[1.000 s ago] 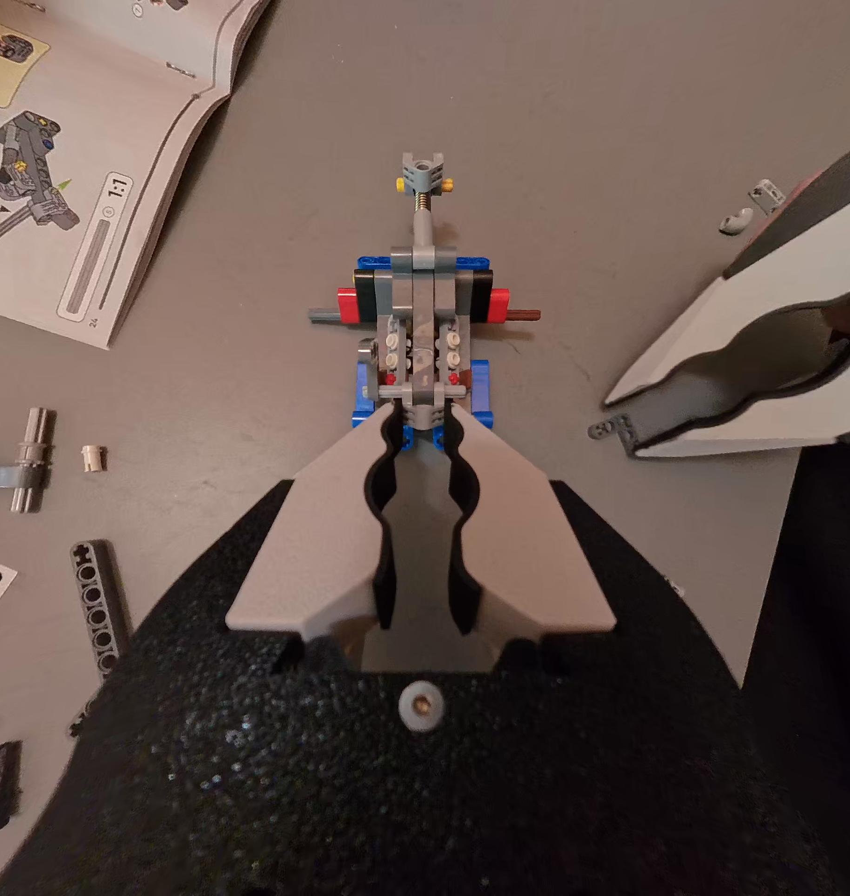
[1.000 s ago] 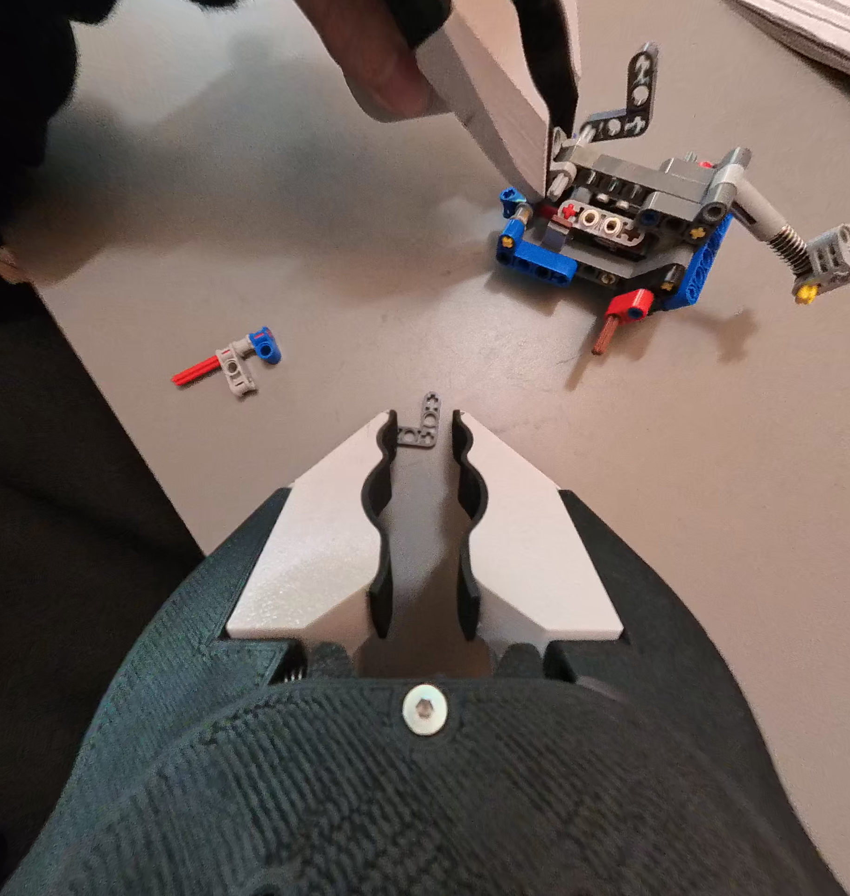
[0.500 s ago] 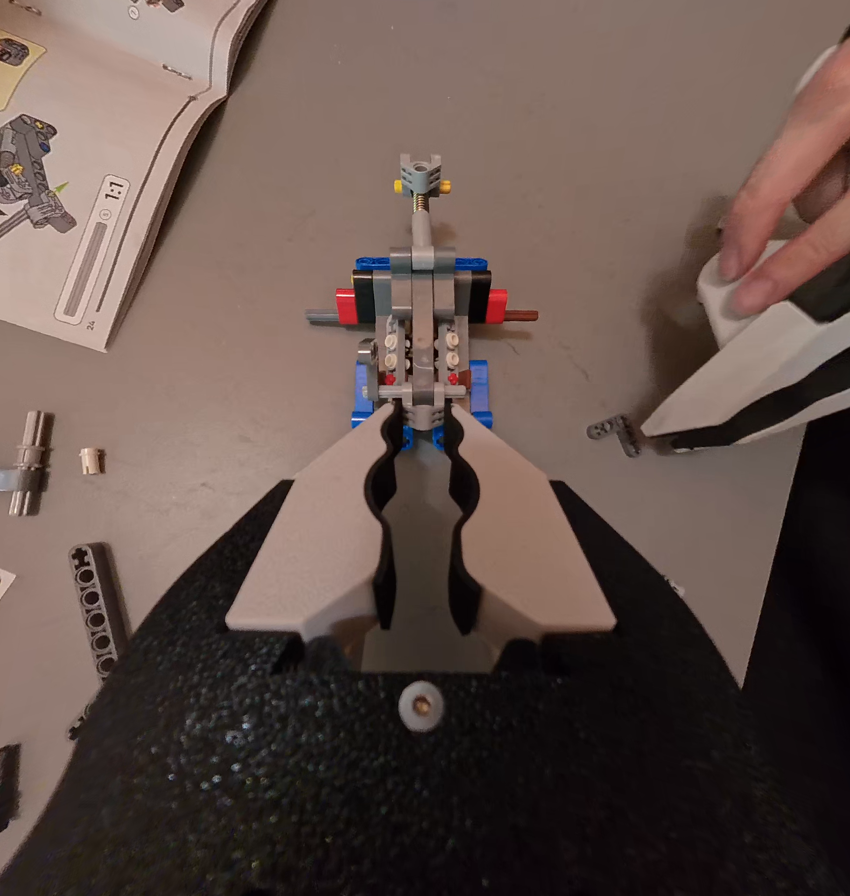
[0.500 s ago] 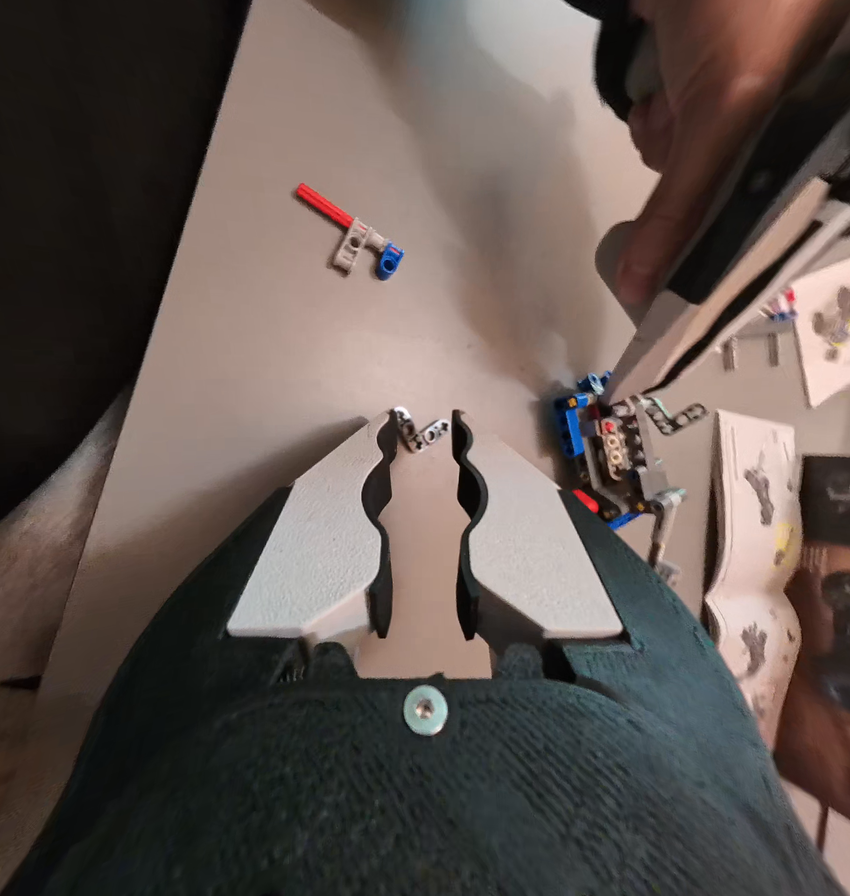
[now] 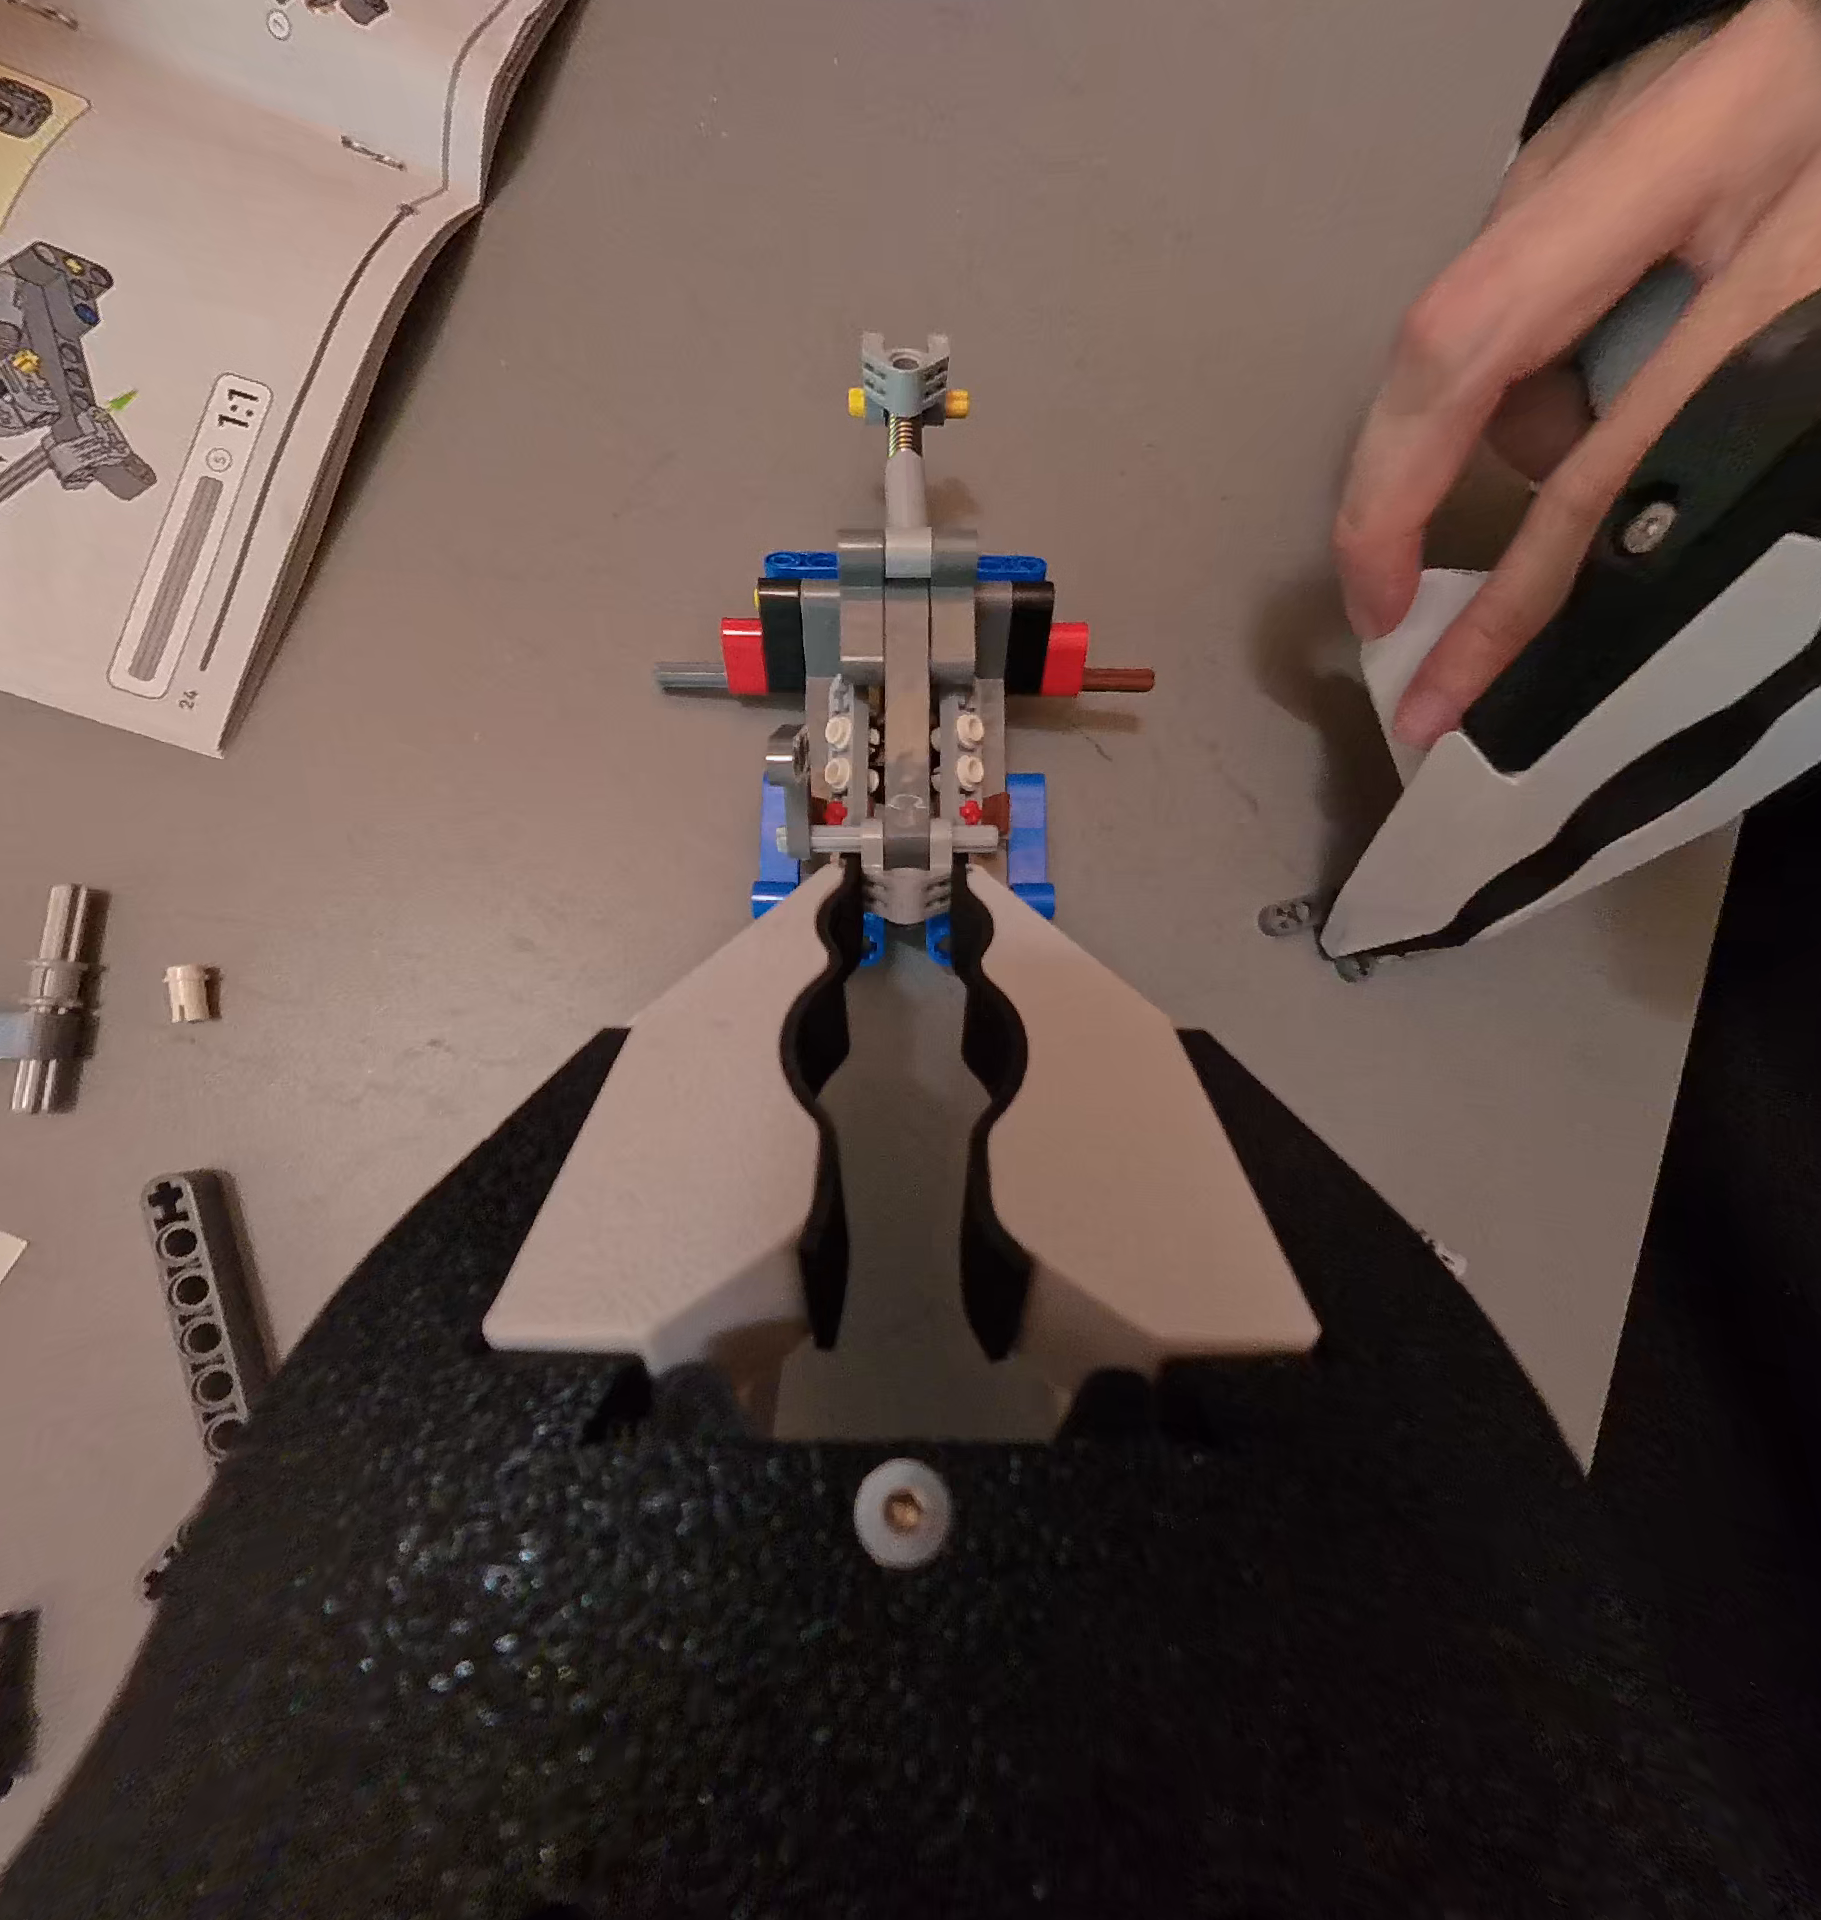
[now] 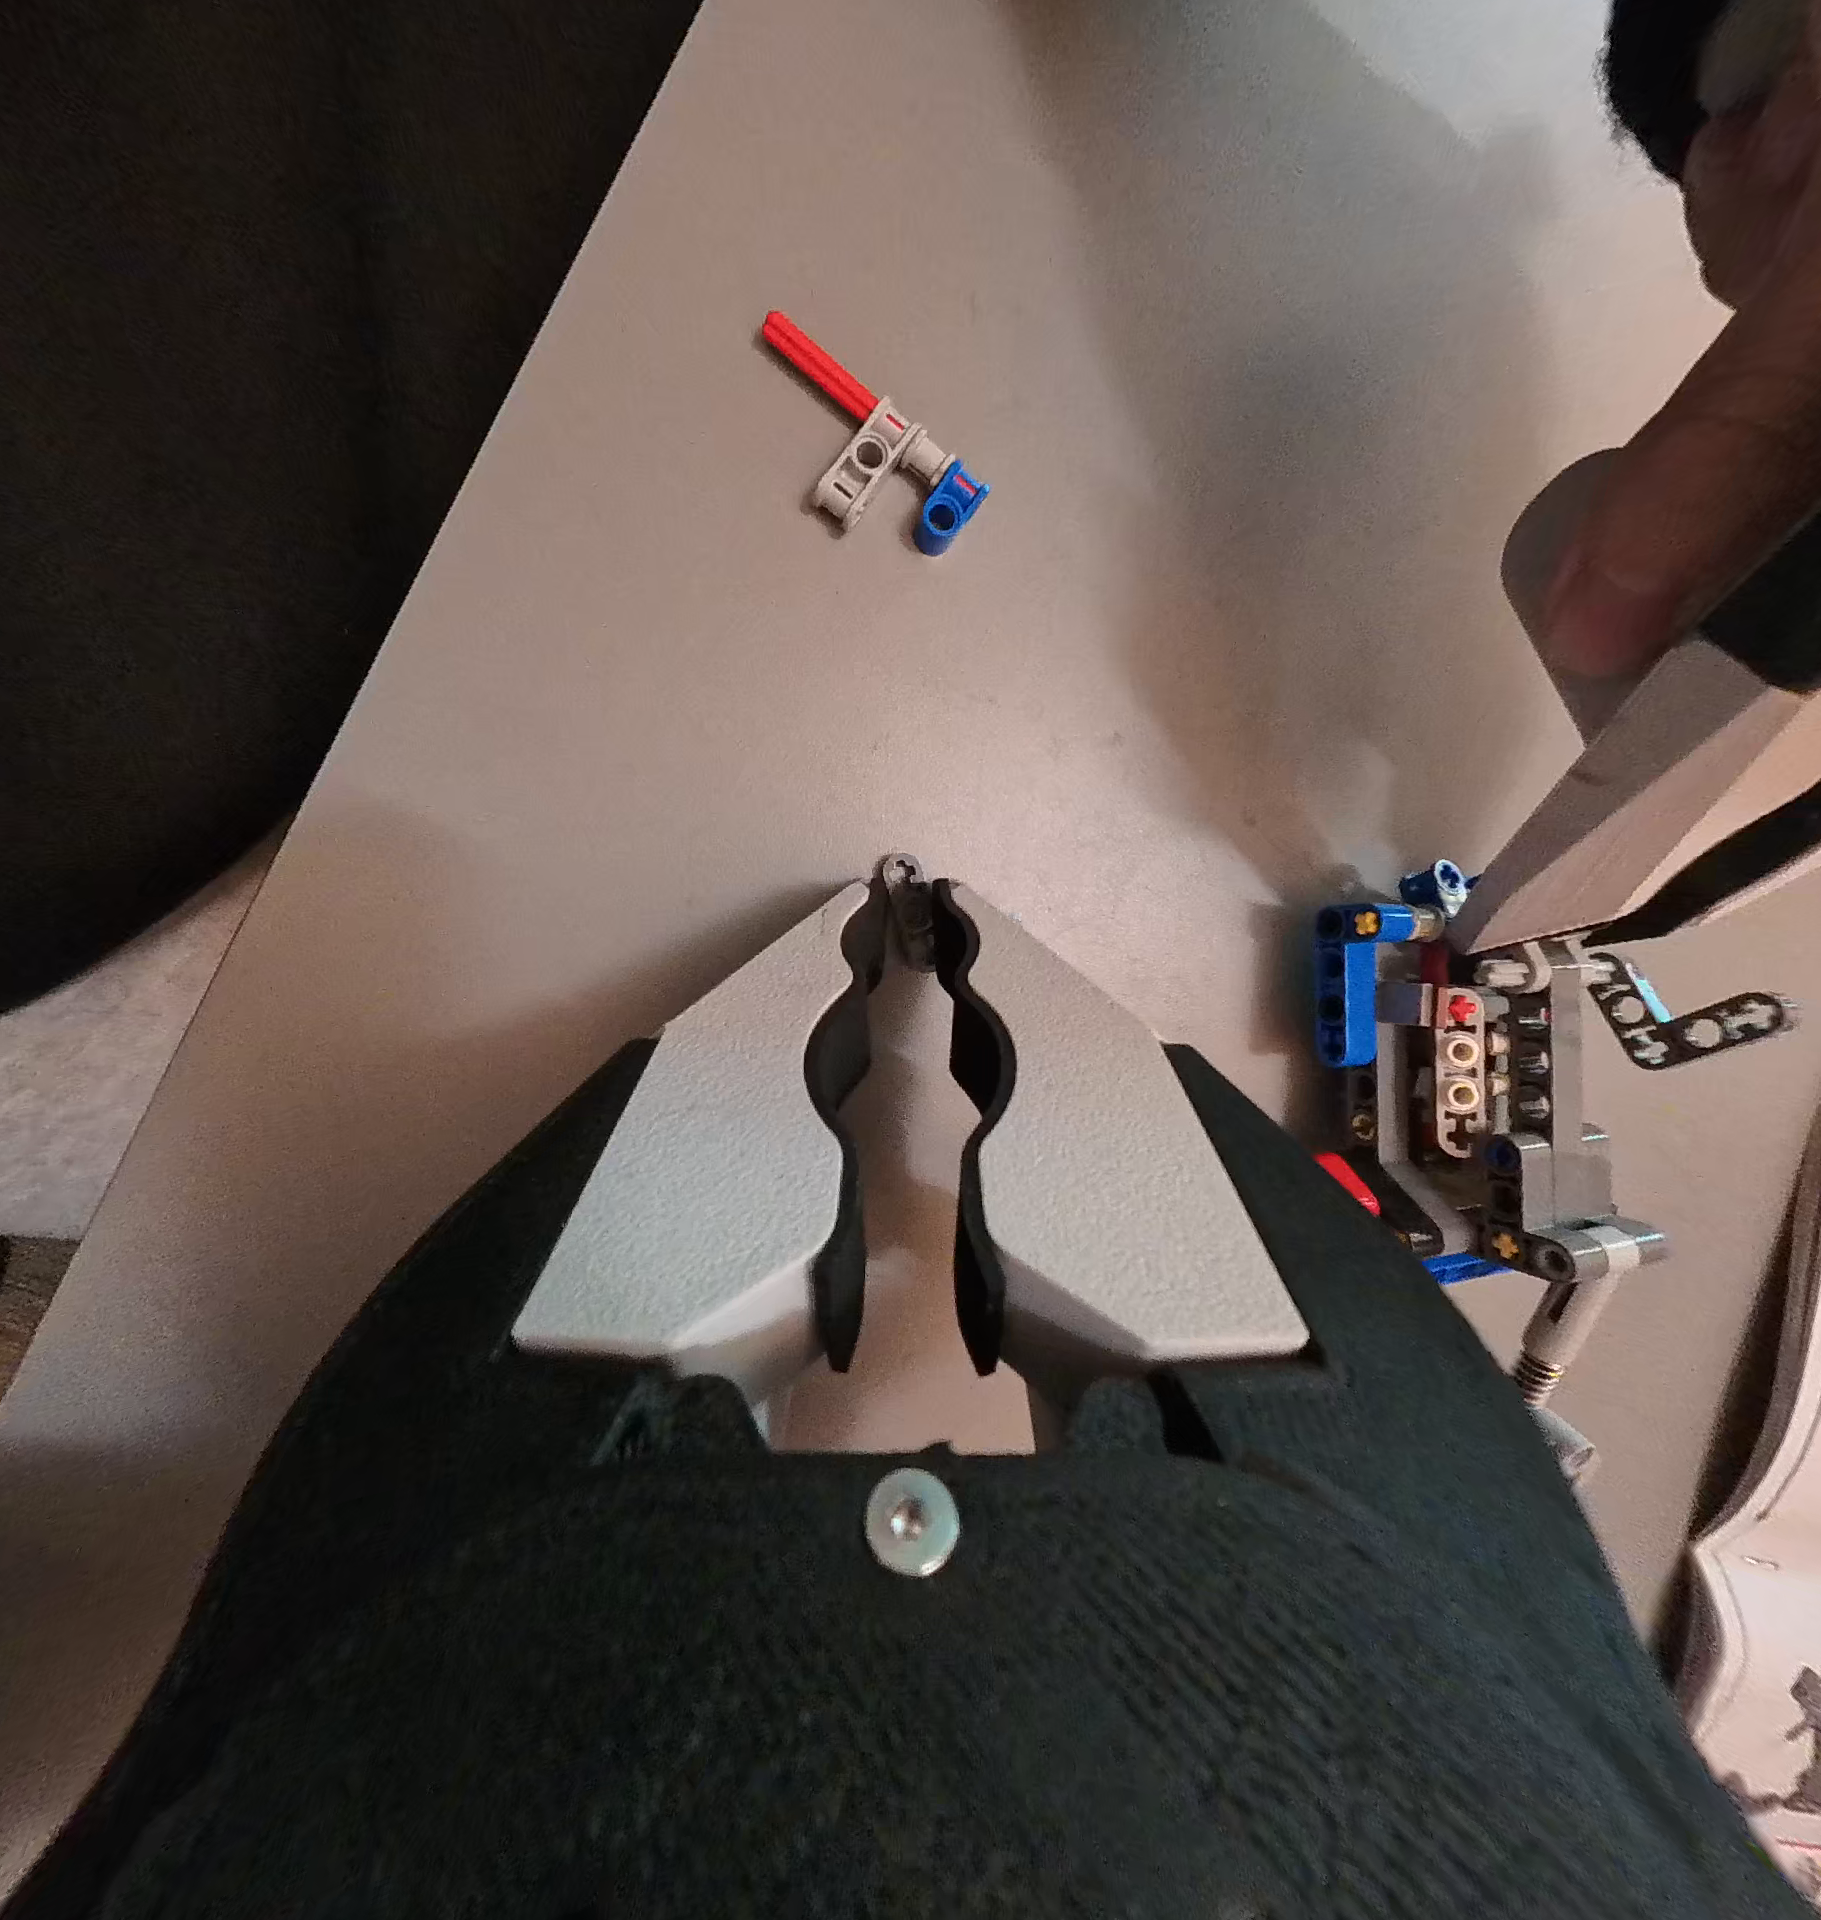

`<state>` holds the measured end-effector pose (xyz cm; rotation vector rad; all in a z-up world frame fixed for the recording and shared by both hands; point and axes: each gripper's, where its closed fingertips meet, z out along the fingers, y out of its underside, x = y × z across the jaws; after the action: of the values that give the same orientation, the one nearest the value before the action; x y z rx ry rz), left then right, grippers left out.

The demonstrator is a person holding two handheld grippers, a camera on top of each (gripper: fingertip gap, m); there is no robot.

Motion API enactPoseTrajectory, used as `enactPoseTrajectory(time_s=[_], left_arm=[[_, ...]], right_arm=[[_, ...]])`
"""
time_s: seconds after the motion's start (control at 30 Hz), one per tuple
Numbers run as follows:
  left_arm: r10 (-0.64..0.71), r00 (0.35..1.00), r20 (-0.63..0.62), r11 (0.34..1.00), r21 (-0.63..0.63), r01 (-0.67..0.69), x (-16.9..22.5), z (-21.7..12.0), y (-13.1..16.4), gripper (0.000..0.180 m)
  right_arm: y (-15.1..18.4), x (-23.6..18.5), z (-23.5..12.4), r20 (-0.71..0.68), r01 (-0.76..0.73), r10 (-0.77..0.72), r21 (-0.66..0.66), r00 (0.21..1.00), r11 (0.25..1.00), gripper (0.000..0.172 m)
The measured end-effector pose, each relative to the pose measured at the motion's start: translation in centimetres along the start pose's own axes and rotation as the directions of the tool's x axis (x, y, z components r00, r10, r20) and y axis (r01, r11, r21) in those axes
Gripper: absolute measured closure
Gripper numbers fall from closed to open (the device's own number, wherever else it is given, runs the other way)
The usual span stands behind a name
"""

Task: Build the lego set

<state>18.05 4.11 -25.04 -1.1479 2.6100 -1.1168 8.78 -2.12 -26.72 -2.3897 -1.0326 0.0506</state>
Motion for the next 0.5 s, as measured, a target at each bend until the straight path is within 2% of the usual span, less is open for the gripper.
enactPoseTrajectory(time_s=[0.03,0.13,0.23,0.33,0.43,0.5], left_arm=[[0.000,1.000,0.000,1.000,0.000,0.000,0.0,0.0,0.0,0.168],[-0.004,1.000,-0.005,1.000,-0.001,0.004,0.0,0.0,0.0,0.168],[-0.015,1.000,-0.018,1.000,0.006,0.015,-0.1,0.0,0.1,0.167],[-0.020,1.000,-0.022,1.000,0.011,0.020,0.0,0.0,0.0,0.167],[-0.014,1.000,-0.017,1.000,0.014,0.014,0.0,0.0,-0.1,0.167],[-0.013,1.000,-0.017,1.000,0.020,0.013,0.0,0.0,-0.1,0.167]], right_arm=[[0.0,0.1,0.0,0.005,-0.016,0.016,0.005,1.000,1.000,0.166],[-0.2,0.6,0.2,-0.030,-0.035,0.035,0.006,0.999,0.999,0.167],[0.9,2.8,-0.1,-0.231,0.004,-0.030,-0.116,0.972,0.993,0.167],[0.0,5.9,-1.2,-0.528,0.057,-0.113,-0.121,0.842,0.991,0.167],[0.7,7.9,-2.4,-0.702,0.074,-0.224,-0.238,0.676,0.968,0.168],[1.1,8.9,-3.0,-0.762,0.040,-0.227,-0.255,0.607,0.966,0.168]])
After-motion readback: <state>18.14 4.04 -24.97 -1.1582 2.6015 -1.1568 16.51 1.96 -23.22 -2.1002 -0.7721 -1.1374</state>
